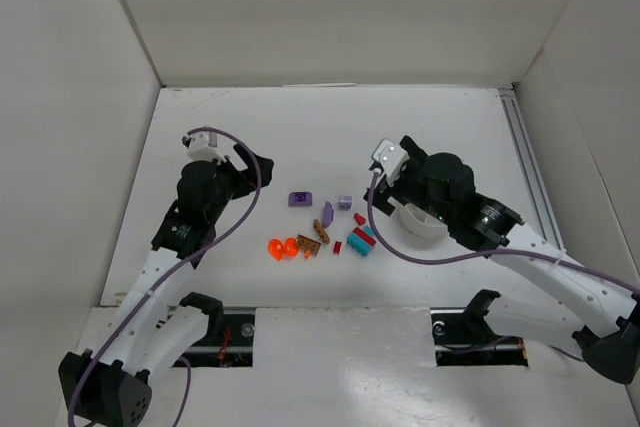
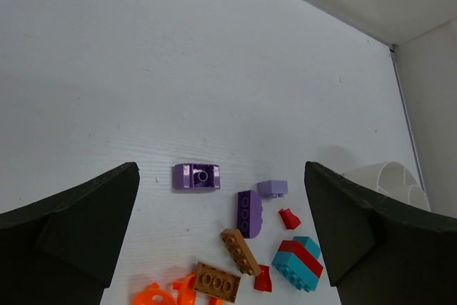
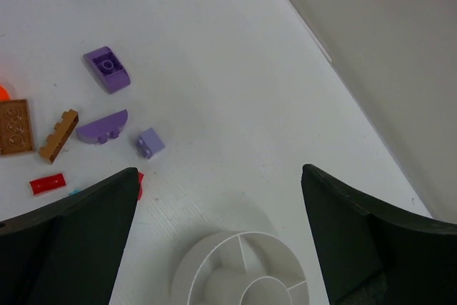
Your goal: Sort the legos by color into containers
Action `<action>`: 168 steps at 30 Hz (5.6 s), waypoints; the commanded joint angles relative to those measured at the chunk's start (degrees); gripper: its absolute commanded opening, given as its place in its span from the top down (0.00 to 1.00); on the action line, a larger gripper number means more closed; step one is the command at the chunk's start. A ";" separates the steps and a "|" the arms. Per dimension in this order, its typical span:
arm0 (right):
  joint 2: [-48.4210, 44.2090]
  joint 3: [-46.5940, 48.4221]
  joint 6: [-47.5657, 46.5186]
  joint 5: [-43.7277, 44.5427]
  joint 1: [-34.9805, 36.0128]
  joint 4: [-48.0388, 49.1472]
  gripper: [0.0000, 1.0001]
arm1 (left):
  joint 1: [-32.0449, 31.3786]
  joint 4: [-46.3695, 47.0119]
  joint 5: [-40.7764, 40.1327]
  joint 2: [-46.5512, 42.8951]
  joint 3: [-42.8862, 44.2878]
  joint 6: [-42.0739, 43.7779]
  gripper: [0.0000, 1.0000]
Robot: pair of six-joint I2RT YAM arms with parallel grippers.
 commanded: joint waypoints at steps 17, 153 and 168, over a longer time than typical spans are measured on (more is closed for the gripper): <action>26.56 9.02 16.56 6.82 2.68 4.51 0.12 | -1.56 3.14 0.80 3.90 -5.67 -0.97 0.00; -4.81 -11.02 18.32 19.66 -3.64 -2.68 0.33 | -13.95 0.85 -11.60 43.63 11.38 -0.19 0.02; -4.89 -10.94 15.51 19.04 -3.64 -2.68 0.33 | -15.53 8.85 -3.00 39.68 6.12 27.83 0.00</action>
